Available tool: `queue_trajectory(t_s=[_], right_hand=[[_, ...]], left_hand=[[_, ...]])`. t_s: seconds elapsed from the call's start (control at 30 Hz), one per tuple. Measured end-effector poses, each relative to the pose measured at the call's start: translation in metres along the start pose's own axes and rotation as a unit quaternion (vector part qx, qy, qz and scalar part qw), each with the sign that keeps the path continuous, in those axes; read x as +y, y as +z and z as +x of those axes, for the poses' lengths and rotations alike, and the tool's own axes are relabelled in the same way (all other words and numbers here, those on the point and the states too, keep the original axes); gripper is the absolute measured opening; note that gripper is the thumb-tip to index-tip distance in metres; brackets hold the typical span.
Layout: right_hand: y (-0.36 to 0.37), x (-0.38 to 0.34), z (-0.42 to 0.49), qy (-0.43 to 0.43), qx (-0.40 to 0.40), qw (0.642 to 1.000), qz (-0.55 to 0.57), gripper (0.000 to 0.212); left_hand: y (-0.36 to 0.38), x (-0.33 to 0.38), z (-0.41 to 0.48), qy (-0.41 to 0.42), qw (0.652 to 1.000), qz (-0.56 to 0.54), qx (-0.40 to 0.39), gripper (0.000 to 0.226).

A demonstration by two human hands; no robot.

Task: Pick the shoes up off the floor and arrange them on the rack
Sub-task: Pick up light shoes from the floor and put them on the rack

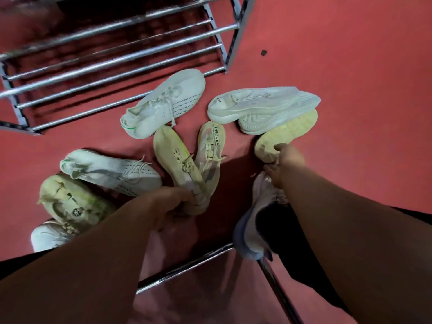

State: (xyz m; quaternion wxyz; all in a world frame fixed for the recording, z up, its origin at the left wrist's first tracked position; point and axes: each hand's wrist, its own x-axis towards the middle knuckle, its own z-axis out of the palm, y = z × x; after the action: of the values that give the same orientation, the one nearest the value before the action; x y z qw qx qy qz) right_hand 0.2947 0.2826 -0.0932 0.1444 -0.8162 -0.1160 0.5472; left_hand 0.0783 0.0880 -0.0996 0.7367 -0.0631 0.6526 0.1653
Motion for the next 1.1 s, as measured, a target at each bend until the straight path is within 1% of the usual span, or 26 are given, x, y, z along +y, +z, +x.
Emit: queue_trajectory(t_s=[0.07,0.13,0.2,0.27,0.3,0.37,0.43,0.47,0.5,0.53,0.57,0.6,0.67,0.7,0.77,0.8,0.87,0.93,1.0,1.03,1.1], right_hand=[[0.008,0.005,0.001,0.029,-0.038,0.998,0.046,0.038],[0.012,0.006,-0.001,0.040,-0.050,0.995,0.070,0.034],[0.015,0.005,0.003,0.050,-0.060,0.993,0.088,0.031],[0.017,0.003,0.006,0.049,-0.047,0.993,0.095,0.024],[0.018,0.002,0.007,0.036,-0.041,0.995,0.082,0.019],[0.019,0.001,0.000,0.001,-0.020,0.999,0.035,0.018],[0.025,0.004,-0.013,-0.068,0.024,0.996,-0.060,0.018],[0.029,0.008,-0.021,-0.121,0.037,0.983,-0.131,0.019],[0.036,0.016,-0.031,-0.163,0.036,0.962,-0.216,0.024],[0.042,0.029,-0.039,-0.206,0.043,0.918,-0.335,0.038],[0.047,0.044,-0.048,-0.227,0.048,0.893,-0.386,0.053],[0.051,0.059,-0.059,-0.235,0.035,0.878,-0.416,0.061],[0.058,0.085,-0.072,-0.258,0.029,0.849,-0.461,0.060],[0.063,0.097,-0.078,-0.252,0.019,0.825,-0.506,0.058],[0.068,0.109,-0.084,-0.222,-0.024,0.769,-0.599,0.065],[0.068,0.110,-0.087,-0.216,-0.052,0.753,-0.619,0.071],[0.064,0.112,-0.085,-0.232,-0.072,0.730,-0.639,0.081],[0.063,0.113,-0.082,-0.257,-0.074,0.700,-0.661,0.082],[0.064,0.110,-0.078,-0.269,-0.060,0.672,-0.687,0.076],[0.065,0.106,-0.078,-0.270,-0.043,0.667,-0.693,0.071],[0.068,0.097,-0.083,-0.272,-0.028,0.675,-0.685,0.050]], left_hand=[[-0.002,0.000,0.002,-0.004,1.000,0.008,0.014,0.034],[-0.002,0.000,0.003,-0.015,1.000,0.008,0.021,0.032],[-0.001,0.004,0.000,-0.021,0.999,-0.002,0.027,0.013],[-0.001,0.008,-0.003,-0.021,0.999,-0.021,0.016,0.012],[-0.001,0.010,-0.003,-0.012,0.999,-0.020,0.026,0.009],[-0.007,0.013,0.001,0.010,0.998,-0.016,0.063,0.025],[-0.009,0.016,0.002,0.025,0.997,-0.025,0.071,0.021],[-0.010,0.017,0.001,0.027,0.996,-0.021,0.077,0.019],[-0.009,0.019,-0.003,0.028,0.996,-0.020,0.086,0.023],[-0.010,0.018,-0.003,0.030,0.994,-0.025,0.099,0.030],[-0.011,0.019,-0.005,0.035,0.993,-0.030,0.111,0.037],[-0.012,0.019,-0.006,0.040,0.991,-0.031,0.121,0.041],[-0.014,0.020,-0.009,0.046,0.990,-0.021,0.129,0.035],[-0.015,0.020,-0.011,0.046,0.989,-0.010,0.140,0.031],[-0.019,0.020,-0.013,0.044,0.988,0.005,0.148,0.026],[-0.021,0.020,-0.013,0.044,0.988,0.010,0.148,0.023],[-0.023,0.018,-0.013,0.043,0.986,0.020,0.158,0.015],[-0.023,0.018,-0.014,0.042,0.986,0.018,0.163,0.009],[-0.022,0.017,-0.014,0.047,0.985,0.014,0.166,0.007],[-0.021,0.019,-0.017,0.047,0.985,0.004,0.164,0.008],[-0.022,0.019,-0.020,0.043,0.988,-0.001,0.150,0.010]])
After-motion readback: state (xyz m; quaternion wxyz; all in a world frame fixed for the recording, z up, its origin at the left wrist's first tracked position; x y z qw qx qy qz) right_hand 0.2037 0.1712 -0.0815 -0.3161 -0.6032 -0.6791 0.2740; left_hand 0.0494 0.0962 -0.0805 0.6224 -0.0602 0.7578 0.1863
